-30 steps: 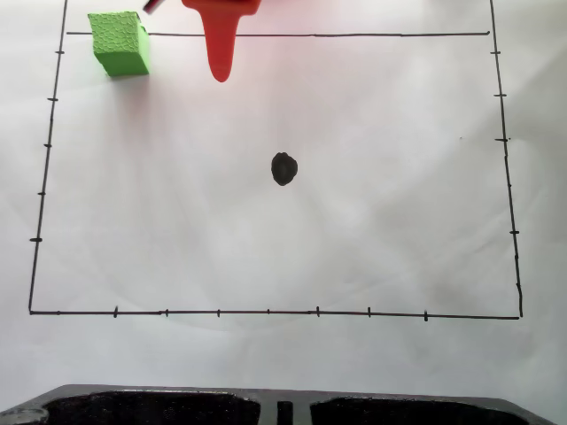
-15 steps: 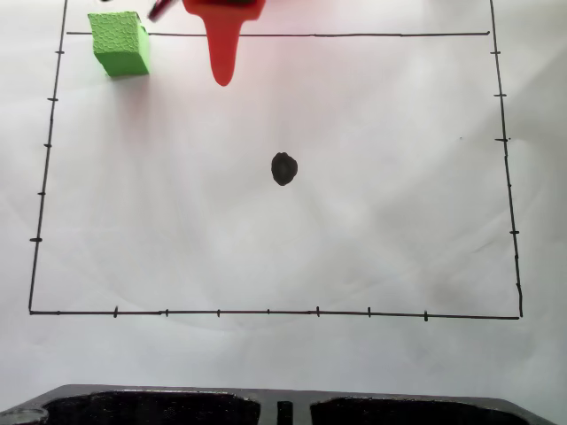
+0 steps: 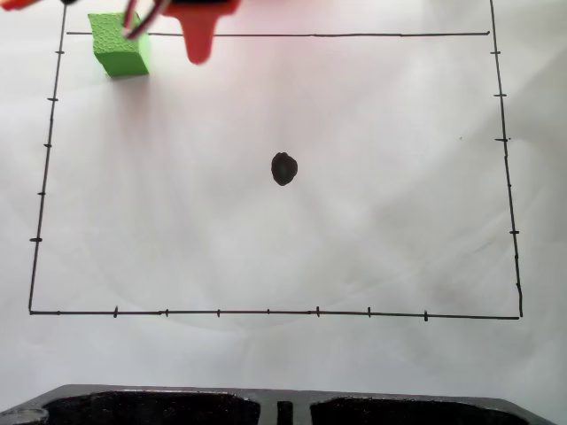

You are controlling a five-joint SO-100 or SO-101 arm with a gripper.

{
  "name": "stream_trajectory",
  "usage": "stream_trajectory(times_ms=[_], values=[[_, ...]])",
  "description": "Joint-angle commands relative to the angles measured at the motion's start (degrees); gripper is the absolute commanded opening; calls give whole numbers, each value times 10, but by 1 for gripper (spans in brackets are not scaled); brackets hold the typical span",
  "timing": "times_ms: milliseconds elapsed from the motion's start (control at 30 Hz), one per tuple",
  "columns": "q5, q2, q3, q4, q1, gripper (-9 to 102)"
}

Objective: Grasp the colored block, Place it on the black dot, and then return the arm to the default position.

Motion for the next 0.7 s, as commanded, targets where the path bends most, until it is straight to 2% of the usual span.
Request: stream_trajectory(times_ms=[0,233,367,500,667], values=[[-54,-44,-91,47,55,0],[-207,-111,-164,134,197,0],[-285,-138,-163,128,272,1],[-323,-178,-169,110,301,1],[-345,-202,-183,103,309,17]])
